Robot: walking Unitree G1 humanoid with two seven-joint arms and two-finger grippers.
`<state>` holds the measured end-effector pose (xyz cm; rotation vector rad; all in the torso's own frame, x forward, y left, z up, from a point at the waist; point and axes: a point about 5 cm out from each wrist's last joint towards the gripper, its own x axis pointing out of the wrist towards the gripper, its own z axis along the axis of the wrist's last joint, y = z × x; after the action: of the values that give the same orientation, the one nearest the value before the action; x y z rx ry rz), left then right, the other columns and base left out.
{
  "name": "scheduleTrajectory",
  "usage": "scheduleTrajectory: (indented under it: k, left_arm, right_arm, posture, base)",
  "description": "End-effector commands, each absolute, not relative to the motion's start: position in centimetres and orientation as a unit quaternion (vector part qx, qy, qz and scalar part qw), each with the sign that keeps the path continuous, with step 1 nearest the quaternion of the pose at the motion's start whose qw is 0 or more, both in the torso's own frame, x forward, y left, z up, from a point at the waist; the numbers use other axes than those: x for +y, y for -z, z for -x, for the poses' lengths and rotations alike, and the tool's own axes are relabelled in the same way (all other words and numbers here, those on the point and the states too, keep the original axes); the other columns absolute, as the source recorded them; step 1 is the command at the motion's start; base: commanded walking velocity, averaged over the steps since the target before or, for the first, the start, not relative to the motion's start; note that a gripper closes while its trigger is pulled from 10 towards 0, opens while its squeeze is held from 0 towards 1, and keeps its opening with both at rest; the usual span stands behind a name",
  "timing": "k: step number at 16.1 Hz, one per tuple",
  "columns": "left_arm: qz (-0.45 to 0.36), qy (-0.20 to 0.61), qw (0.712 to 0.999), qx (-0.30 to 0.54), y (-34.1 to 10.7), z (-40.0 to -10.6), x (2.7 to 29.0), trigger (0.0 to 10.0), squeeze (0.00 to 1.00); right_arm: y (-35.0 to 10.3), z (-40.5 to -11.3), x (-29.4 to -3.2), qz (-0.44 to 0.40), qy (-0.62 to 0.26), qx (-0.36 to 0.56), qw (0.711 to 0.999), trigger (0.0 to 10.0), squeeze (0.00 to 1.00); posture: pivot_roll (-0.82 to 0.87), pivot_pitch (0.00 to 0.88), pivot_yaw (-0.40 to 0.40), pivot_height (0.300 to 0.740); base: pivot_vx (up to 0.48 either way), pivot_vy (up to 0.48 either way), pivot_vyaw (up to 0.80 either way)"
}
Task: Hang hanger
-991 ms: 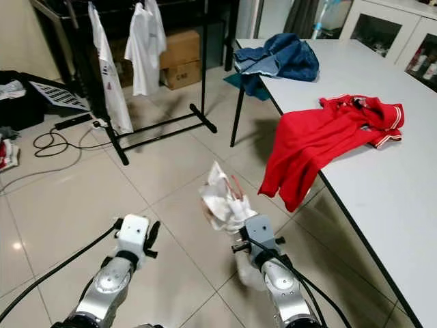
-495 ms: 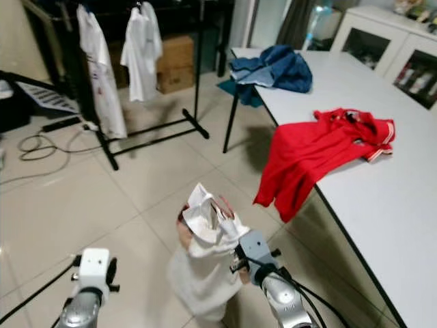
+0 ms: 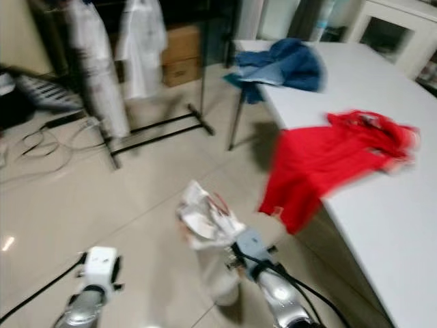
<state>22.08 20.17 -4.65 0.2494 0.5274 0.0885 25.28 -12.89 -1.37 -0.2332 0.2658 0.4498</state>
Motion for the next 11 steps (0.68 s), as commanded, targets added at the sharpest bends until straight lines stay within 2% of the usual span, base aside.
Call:
scheduleTrajectory:
  k: [1, 8, 11]
  left_arm:
    - [-0.124, -0.014, 0.961, 0.248, 4.45, -22.66, 18.69, 10.0, 0.00]
    - [-0.134, -0.006, 0.960, 0.247, 4.34, -22.86, 18.78, 10.0, 0.00]
    - [-0.134, -0.005, 0.959, 0.248, 4.37, -22.83, 18.75, 10.0, 0.00]
  right_arm:
    - [1.37, -25.10, -14.13, 0.117, -0.206, 0.128, 0.963, 10.0, 0.00]
    - [1.22, -25.07, -14.03, 0.120, -0.211, 0.116, 0.963, 10.0, 0.00]
    - [1.05, -25.28, -13.74, 0.119, -0.215, 0.113, 0.963, 10.0, 0.00]
  posture:
    - [0.11, 0.061, -0.049, 0.740]
    - [0.10, 0.058, -0.043, 0.740]
    - [0.10, 0.057, -0.044, 0.740]
  base:
    - [0.465, 0.000, 0.00]
    - [0.467, 0.000, 0.00]
    - [0.469, 0.000, 0.70]
